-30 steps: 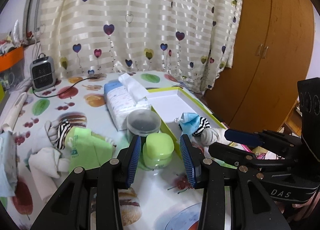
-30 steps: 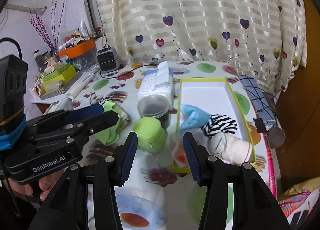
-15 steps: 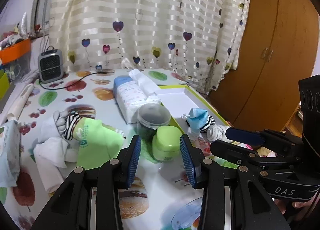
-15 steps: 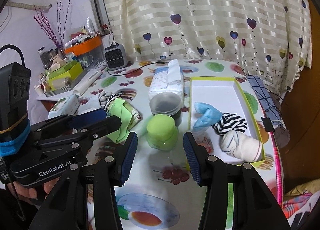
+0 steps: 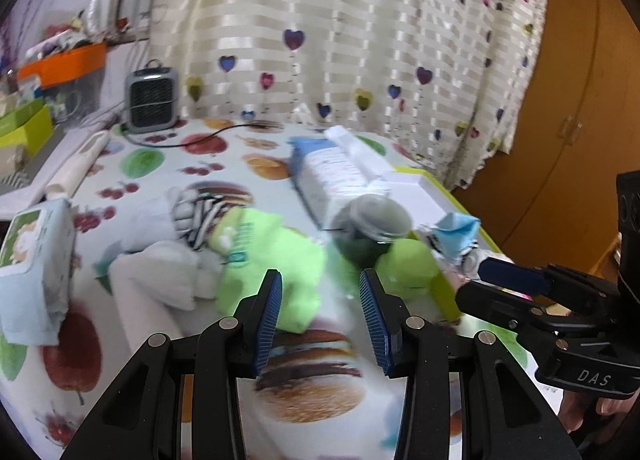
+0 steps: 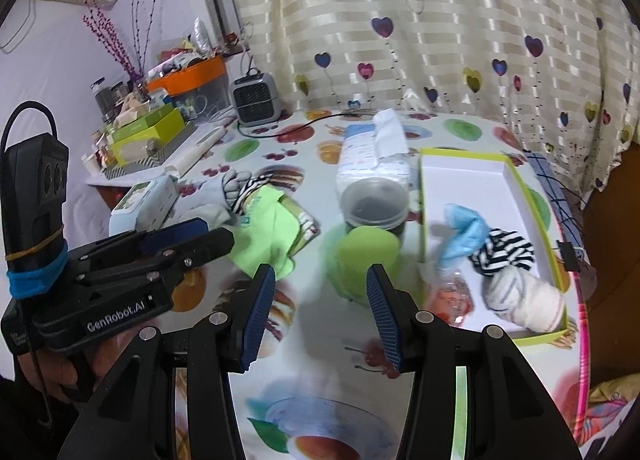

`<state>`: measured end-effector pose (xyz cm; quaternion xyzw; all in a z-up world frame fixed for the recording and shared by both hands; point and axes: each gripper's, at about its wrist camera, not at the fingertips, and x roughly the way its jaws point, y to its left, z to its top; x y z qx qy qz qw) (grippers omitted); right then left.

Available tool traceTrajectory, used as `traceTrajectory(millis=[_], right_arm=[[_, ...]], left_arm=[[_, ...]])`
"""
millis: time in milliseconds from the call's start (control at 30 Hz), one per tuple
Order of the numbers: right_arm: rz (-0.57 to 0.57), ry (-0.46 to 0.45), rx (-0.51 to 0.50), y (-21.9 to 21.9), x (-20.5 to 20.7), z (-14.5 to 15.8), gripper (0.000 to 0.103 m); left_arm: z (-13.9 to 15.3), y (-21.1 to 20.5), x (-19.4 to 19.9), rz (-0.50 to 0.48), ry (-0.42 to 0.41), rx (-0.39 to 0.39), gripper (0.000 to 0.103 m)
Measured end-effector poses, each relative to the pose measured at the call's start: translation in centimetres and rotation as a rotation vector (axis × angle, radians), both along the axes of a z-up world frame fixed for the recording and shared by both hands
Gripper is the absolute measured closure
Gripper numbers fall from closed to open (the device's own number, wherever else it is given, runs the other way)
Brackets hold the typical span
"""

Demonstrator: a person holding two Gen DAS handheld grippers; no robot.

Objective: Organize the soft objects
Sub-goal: 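Move both grippers back from the tray to the pile of soft items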

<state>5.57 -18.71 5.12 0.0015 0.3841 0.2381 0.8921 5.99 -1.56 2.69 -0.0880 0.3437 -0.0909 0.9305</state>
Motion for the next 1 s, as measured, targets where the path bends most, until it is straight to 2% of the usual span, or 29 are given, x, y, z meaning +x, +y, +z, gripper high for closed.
traceTrajectory(millis=[200,567,1000], right_arm=[[0.054,0.011,-0.018,2.5,0.7,-0.7,0.054],[0.127,0.033,-0.066,6.8,2.8,-2.8,0.054],[0.165,0.132,-0.142,11.7,6.2,-7.2,0.054]], left_arm=[[-0.7,2.9,0.3,0.077,0.018,-0.011,0.064],[-2.4,7.0,0.8,0.158,0.055,-0.031,0.058],[-3.8,10.2,1.7,0.212,0.079,-0.043,0.057]])
